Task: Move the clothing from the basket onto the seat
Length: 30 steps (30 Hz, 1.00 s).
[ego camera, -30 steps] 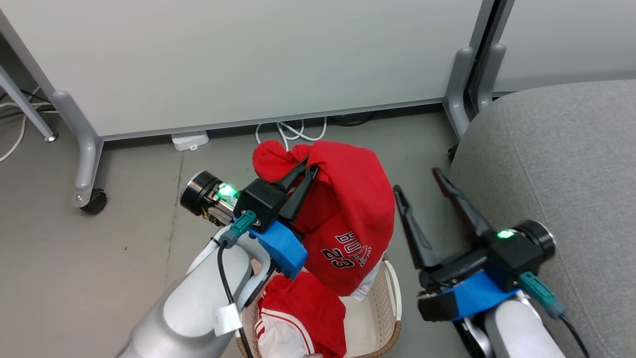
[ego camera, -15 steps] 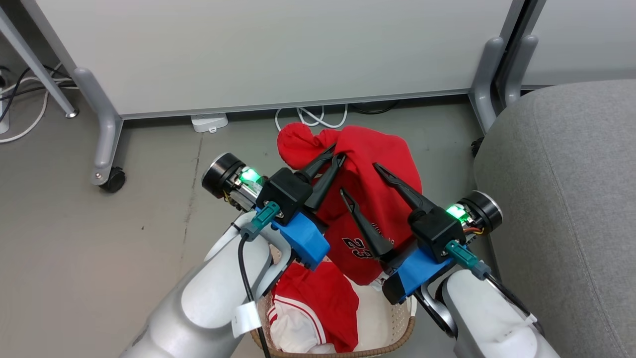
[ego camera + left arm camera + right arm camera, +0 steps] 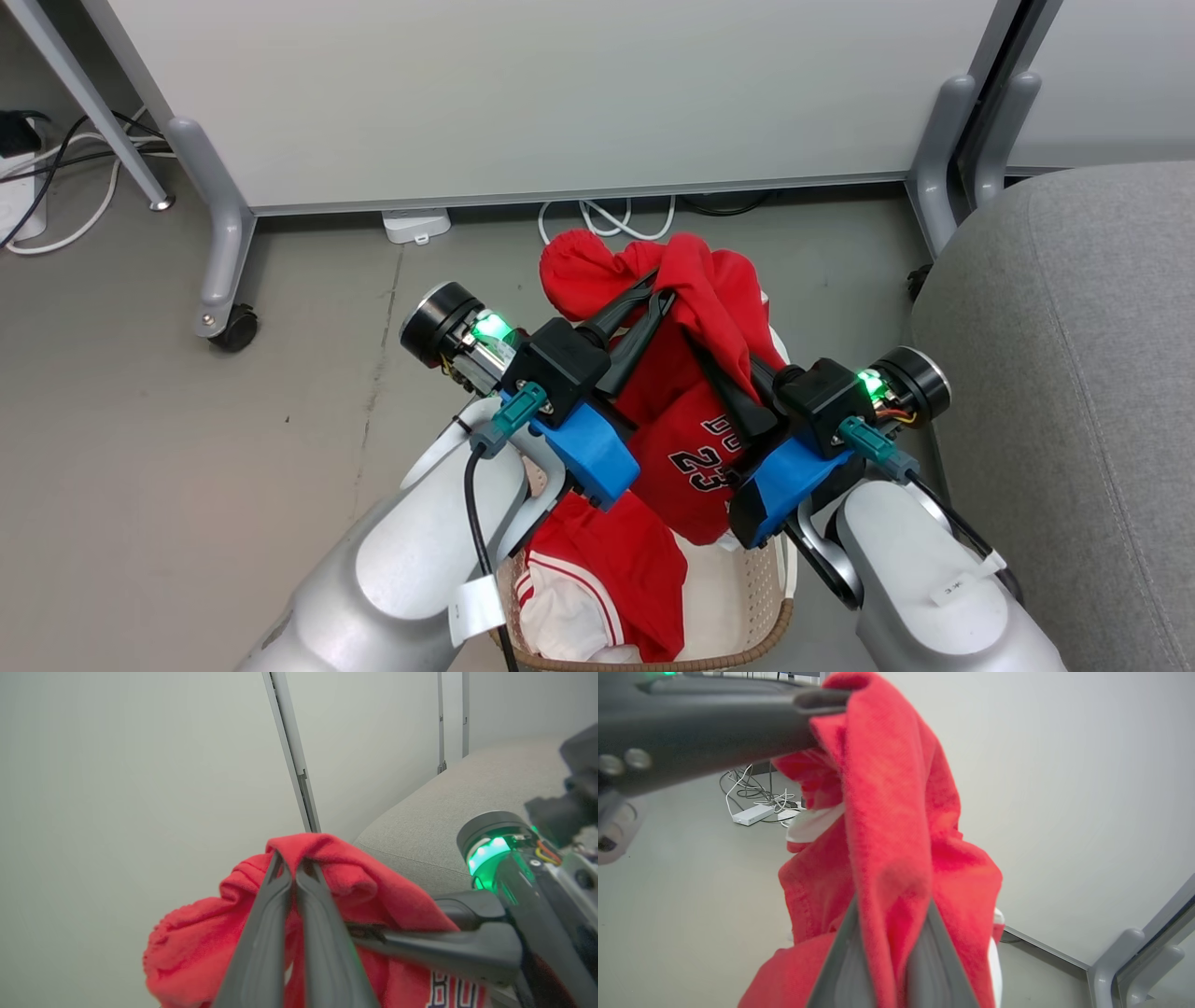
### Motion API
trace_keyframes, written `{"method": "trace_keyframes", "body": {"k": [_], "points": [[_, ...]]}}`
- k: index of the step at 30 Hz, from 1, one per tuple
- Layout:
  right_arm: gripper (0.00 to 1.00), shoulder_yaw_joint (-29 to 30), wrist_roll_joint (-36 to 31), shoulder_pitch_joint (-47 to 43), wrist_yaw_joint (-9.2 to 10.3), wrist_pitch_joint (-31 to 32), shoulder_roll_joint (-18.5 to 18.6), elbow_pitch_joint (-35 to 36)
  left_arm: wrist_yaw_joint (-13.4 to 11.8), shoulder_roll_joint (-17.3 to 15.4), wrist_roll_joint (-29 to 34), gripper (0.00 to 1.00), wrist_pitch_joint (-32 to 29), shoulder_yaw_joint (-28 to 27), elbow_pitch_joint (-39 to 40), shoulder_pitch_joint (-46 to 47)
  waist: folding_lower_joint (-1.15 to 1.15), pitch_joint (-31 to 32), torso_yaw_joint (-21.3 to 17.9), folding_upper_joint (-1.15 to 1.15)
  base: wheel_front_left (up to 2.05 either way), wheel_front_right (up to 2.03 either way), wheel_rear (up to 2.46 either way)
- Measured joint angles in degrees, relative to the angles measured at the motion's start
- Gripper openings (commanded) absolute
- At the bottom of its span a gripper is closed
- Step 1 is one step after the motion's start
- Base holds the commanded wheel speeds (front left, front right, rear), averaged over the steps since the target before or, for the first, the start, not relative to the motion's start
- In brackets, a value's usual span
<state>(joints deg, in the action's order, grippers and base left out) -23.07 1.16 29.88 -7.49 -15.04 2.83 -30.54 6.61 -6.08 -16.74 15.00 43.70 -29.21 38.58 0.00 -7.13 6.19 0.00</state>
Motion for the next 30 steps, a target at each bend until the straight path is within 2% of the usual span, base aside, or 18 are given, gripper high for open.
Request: {"method": "trace_keyframes", "body": {"k": [30], "points": [[0.0,-0.69,2.13,-0.07,0.0,0.01,0.0,0.45,0.49,0.0,0.67,0.0,0.0,-0.6,-0.37,-0.37,0.0,0.42,-0.43,0.0,0.0,0.0,0.0]]}}
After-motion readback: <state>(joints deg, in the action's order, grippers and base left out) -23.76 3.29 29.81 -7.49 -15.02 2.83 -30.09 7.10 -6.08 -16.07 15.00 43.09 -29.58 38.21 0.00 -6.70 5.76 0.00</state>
